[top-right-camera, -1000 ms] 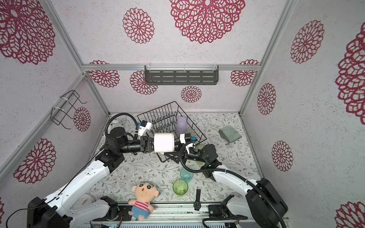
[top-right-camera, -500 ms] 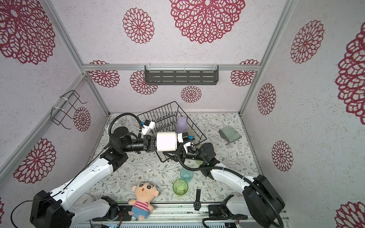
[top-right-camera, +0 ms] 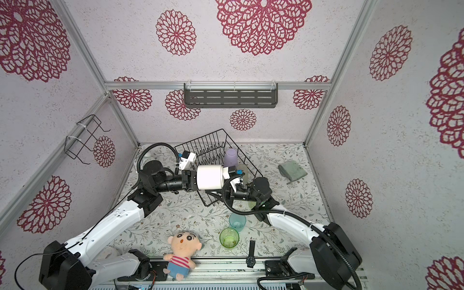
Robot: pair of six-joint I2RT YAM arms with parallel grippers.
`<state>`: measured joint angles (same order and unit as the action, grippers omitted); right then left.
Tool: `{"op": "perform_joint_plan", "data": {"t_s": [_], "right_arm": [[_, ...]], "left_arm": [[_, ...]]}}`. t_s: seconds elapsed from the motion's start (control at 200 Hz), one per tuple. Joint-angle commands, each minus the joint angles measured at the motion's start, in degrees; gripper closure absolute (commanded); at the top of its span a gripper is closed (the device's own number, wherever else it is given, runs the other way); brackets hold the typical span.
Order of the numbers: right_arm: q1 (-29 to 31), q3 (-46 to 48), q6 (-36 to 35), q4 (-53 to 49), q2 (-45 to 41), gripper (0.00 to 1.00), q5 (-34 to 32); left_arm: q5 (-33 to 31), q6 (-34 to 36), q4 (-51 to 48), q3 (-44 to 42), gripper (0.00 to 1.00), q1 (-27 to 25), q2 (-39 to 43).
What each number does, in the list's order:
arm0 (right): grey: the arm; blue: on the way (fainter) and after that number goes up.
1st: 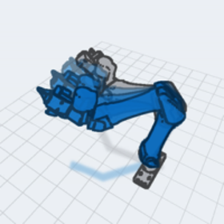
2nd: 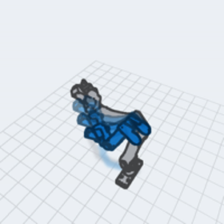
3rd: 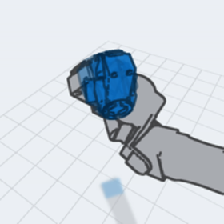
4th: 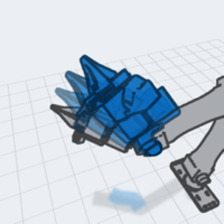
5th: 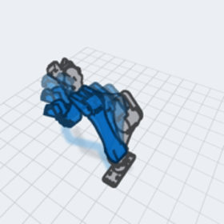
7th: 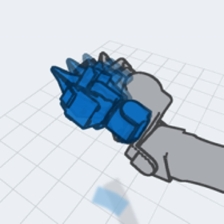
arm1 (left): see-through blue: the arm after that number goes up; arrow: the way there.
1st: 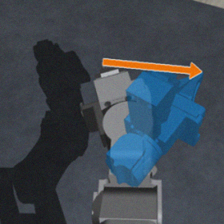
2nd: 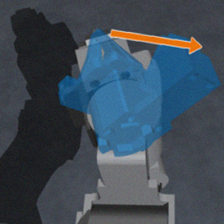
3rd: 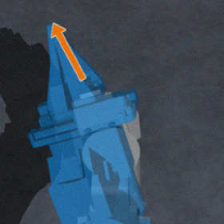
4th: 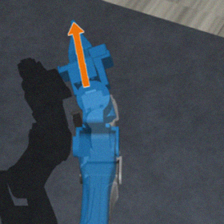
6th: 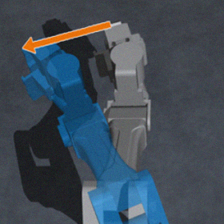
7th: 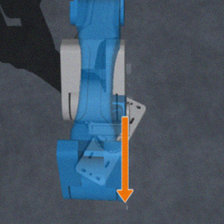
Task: Load the cups into the dish rack
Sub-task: 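Close the right gripper on the white mug and open the left gripper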
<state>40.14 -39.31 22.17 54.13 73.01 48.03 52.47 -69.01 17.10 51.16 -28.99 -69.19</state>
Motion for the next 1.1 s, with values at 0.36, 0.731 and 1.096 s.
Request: {"op": "perform_joint_plan", "data": {"t_s": [0.36,0.731,1.096], "right_arm": [[-0.9,-7.3,-9.9,-18.7,-3.3,1.0,-6.9],[-1.4,-24.7,-19.4,-56.7,3.0,1.0,-28.8],[-1.0,-51.2,-21.3,-89.4,24.4,1.0,-42.5]], "left_arm": [[-2.3,1.0,-2.0,-5.8,0.41,9.2,3.8],[-25.2,19.9,-38.8,-4.8,0.19,19.6,14.7],[-45.4,24.1,-57.7,-3.8,0.0,22.0,21.8]]}}
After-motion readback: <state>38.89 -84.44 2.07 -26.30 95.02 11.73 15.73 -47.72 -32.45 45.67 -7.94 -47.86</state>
